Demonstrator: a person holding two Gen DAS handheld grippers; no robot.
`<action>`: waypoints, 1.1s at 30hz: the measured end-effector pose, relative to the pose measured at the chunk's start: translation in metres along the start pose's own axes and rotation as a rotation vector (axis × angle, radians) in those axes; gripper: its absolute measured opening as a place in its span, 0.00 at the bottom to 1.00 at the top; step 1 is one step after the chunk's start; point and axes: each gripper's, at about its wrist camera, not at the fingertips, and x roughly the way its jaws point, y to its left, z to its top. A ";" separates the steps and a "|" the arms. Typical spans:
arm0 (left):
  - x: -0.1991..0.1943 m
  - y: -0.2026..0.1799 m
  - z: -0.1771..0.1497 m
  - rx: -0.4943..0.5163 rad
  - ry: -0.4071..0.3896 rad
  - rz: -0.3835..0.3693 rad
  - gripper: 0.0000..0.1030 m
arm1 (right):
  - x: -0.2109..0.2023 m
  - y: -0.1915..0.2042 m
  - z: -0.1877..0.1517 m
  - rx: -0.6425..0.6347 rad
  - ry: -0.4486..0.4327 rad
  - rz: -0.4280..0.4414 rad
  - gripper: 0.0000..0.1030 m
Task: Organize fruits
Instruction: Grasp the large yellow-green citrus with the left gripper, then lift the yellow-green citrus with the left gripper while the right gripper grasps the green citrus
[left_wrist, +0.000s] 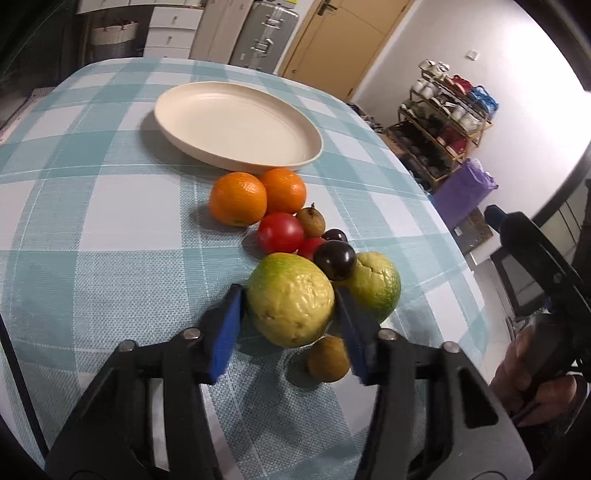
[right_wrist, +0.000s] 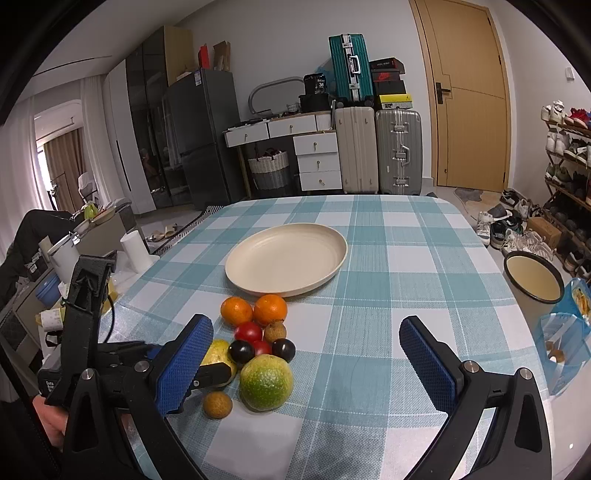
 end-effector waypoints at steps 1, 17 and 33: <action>0.001 0.002 0.001 -0.003 -0.006 -0.011 0.45 | 0.001 0.000 -0.002 0.000 0.001 0.000 1.00; -0.013 0.022 -0.003 -0.047 -0.013 -0.072 0.45 | 0.012 -0.002 -0.016 0.027 0.058 0.052 1.00; -0.024 0.041 -0.001 -0.078 -0.032 -0.078 0.45 | 0.047 0.009 -0.042 0.053 0.173 0.151 1.00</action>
